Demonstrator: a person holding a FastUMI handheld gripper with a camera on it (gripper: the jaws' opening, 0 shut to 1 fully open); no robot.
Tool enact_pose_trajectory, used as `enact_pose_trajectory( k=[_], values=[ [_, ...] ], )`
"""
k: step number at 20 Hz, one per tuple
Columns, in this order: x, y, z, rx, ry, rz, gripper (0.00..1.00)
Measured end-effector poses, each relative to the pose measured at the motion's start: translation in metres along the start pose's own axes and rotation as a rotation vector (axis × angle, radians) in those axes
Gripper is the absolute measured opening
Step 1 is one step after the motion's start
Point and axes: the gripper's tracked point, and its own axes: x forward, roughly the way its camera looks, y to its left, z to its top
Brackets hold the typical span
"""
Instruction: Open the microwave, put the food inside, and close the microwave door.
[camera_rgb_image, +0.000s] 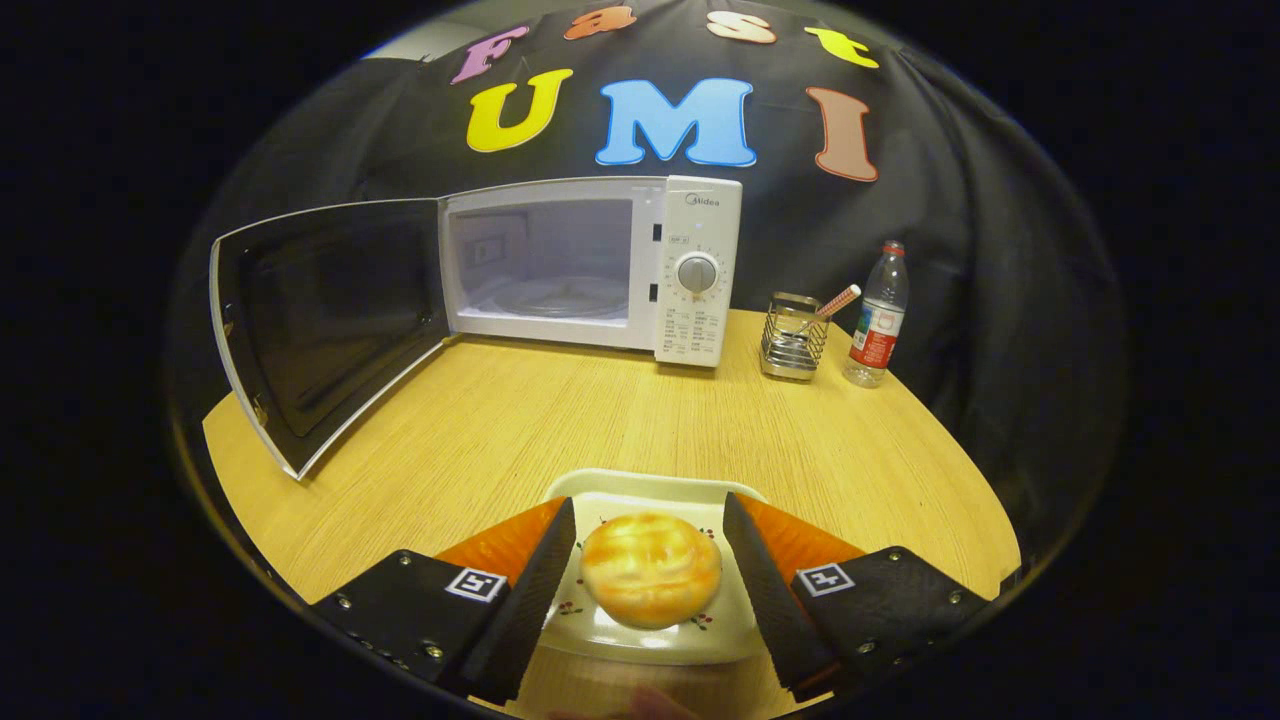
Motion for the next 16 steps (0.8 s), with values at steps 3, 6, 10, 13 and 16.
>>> enact_pose_trajectory(
  k=[3,6,10,13,16],
  values=[
    [0.003,0.001,-0.011,0.030,0.054,0.010,0.90],
    [0.005,-0.001,-0.017,0.059,0.080,0.006,0.90],
    [0.008,0.000,-0.033,0.070,0.134,0.000,0.89],
    [0.010,0.002,-0.035,0.055,0.137,0.003,0.90],
    [0.011,0.002,-0.032,0.048,0.110,0.003,0.79]
  ],
)
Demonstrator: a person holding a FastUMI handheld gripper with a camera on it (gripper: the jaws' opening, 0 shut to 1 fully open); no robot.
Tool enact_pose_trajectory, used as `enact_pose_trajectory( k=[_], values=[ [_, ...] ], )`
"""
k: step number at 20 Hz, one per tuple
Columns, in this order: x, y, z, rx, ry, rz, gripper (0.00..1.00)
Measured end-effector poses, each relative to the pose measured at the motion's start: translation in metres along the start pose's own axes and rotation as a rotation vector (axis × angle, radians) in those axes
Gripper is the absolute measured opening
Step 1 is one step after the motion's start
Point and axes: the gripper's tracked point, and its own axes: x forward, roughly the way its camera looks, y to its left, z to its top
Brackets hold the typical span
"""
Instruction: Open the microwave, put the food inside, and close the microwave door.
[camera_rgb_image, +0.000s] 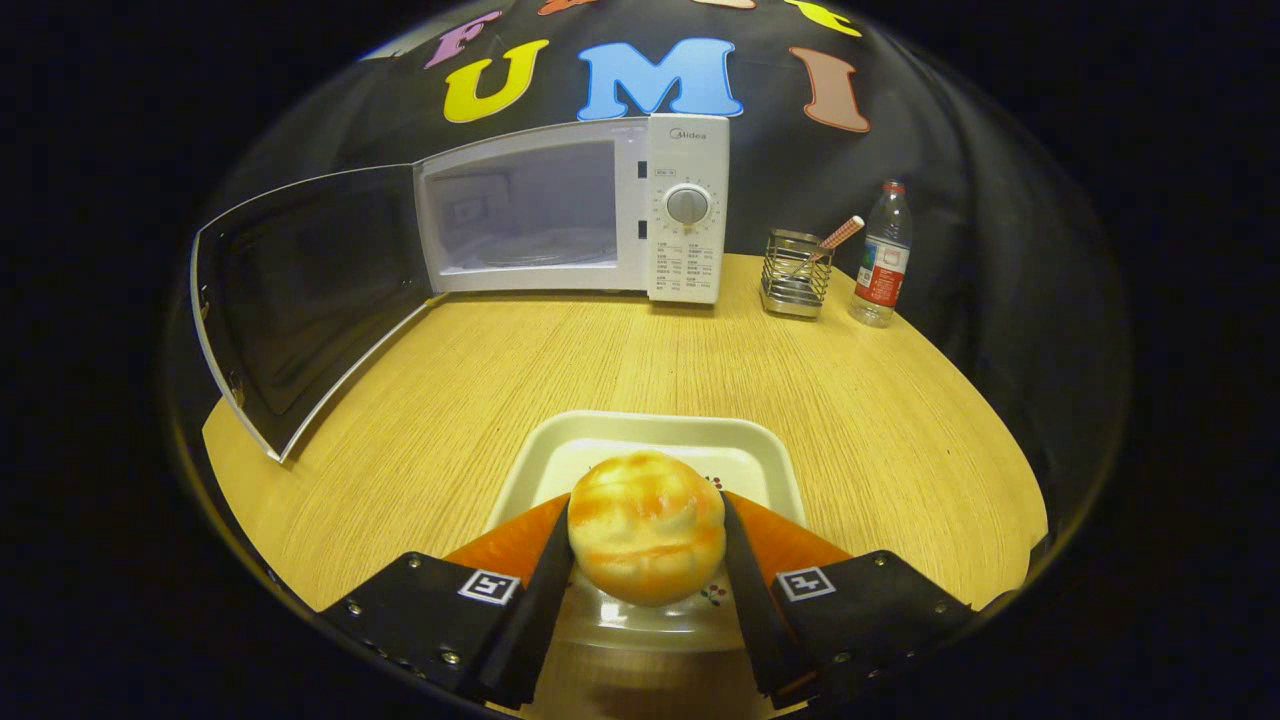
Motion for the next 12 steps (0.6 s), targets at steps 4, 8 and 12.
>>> enact_pose_trajectory(
  k=[4,8,12],
  values=[
    [-0.001,0.010,0.007,0.018,-0.038,0.031,0.71],
    [-0.015,0.031,0.032,0.050,-0.130,0.099,0.71],
    [-0.032,0.067,0.059,0.130,-0.212,0.228,0.71]
  ],
)
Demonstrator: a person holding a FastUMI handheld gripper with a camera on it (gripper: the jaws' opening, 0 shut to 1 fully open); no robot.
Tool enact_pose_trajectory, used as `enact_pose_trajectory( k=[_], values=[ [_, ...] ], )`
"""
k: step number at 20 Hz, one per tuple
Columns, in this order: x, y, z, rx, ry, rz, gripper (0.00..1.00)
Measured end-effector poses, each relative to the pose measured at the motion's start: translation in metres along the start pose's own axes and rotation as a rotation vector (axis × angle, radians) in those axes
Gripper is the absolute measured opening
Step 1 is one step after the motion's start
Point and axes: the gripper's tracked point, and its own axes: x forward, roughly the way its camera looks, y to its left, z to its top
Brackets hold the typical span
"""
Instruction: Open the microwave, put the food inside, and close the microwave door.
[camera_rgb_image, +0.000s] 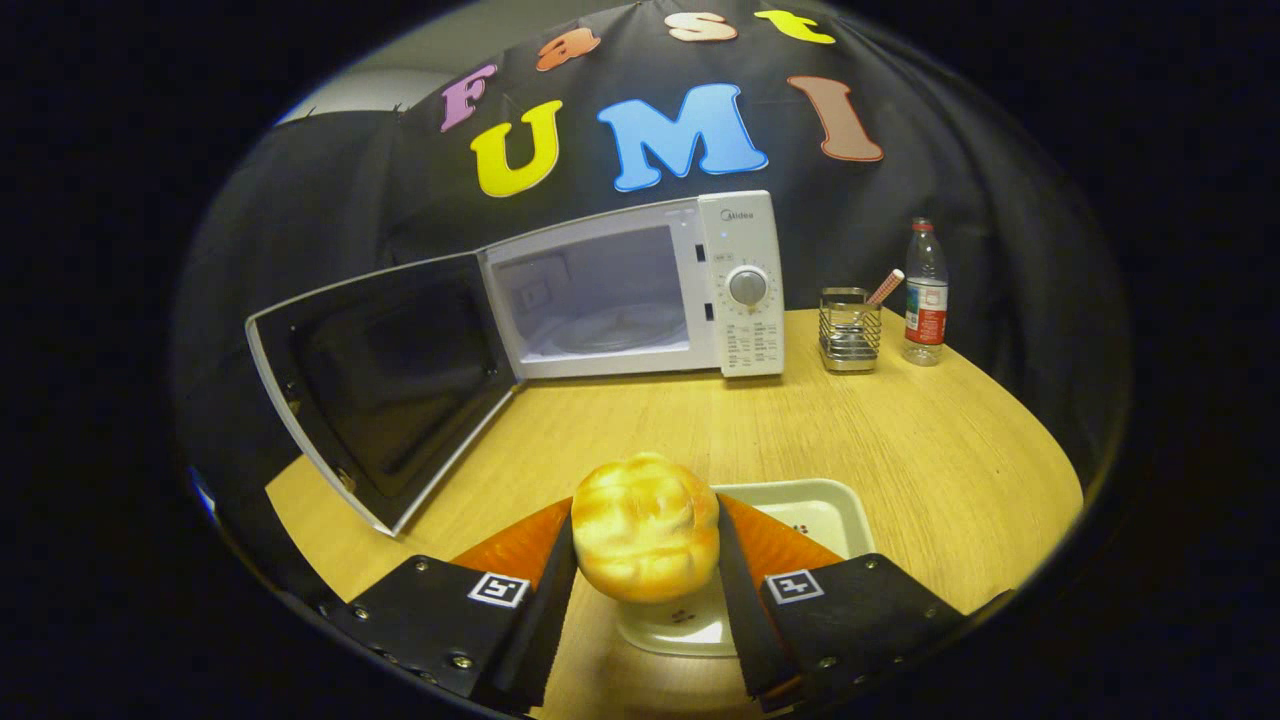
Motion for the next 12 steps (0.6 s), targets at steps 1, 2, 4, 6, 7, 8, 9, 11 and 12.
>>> enact_pose_trajectory(
  k=[1,2,4,6,7,8,9,11,12],
  values=[
    [0.004,0.006,0.002,0.021,-0.012,0.019,0.71],
    [0.007,0.013,0.004,0.036,-0.017,0.040,0.71],
    [0.015,0.026,0.010,0.063,-0.028,0.077,0.71],
    [0.026,0.036,0.023,0.077,-0.043,0.098,0.71],
    [0.032,0.038,0.028,0.084,-0.045,0.099,0.71],
    [0.040,0.041,0.033,0.091,-0.045,0.097,0.71],
    [0.049,0.042,0.038,0.100,-0.037,0.093,0.71],
    [0.066,0.049,0.048,0.131,-0.030,0.090,0.71],
    [0.074,0.052,0.052,0.141,-0.032,0.091,0.71]
  ],
)
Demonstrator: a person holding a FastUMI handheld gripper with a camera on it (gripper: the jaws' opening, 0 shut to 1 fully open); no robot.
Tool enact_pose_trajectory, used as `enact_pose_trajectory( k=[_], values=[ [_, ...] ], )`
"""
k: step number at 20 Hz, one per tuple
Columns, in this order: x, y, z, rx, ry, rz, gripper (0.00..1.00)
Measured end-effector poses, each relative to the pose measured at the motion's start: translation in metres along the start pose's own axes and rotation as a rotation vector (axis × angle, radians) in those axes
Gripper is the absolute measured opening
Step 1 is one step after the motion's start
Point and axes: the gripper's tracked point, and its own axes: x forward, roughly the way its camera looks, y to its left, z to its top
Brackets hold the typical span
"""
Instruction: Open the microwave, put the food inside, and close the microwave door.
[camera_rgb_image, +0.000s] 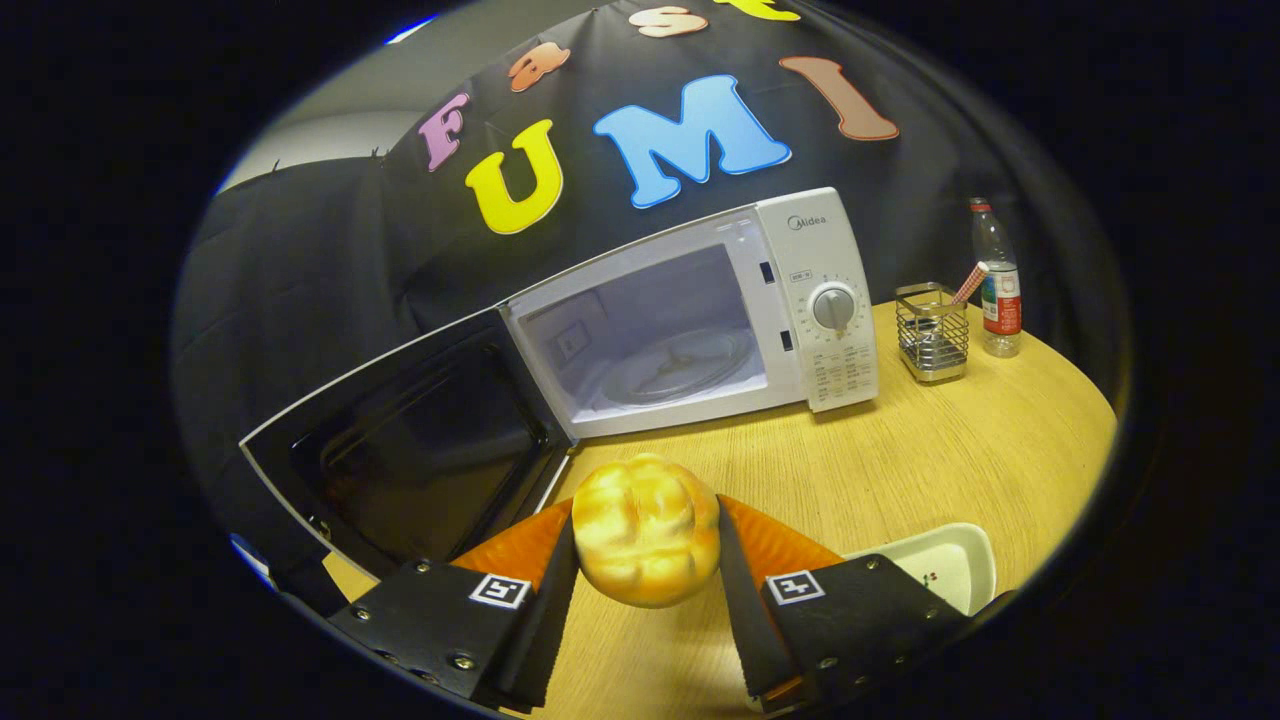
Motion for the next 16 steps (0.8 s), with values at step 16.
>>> enact_pose_trajectory(
  k=[16],
  values=[
    [0.171,0.021,0.062,0.043,-0.116,-0.128,0.71]
  ],
)
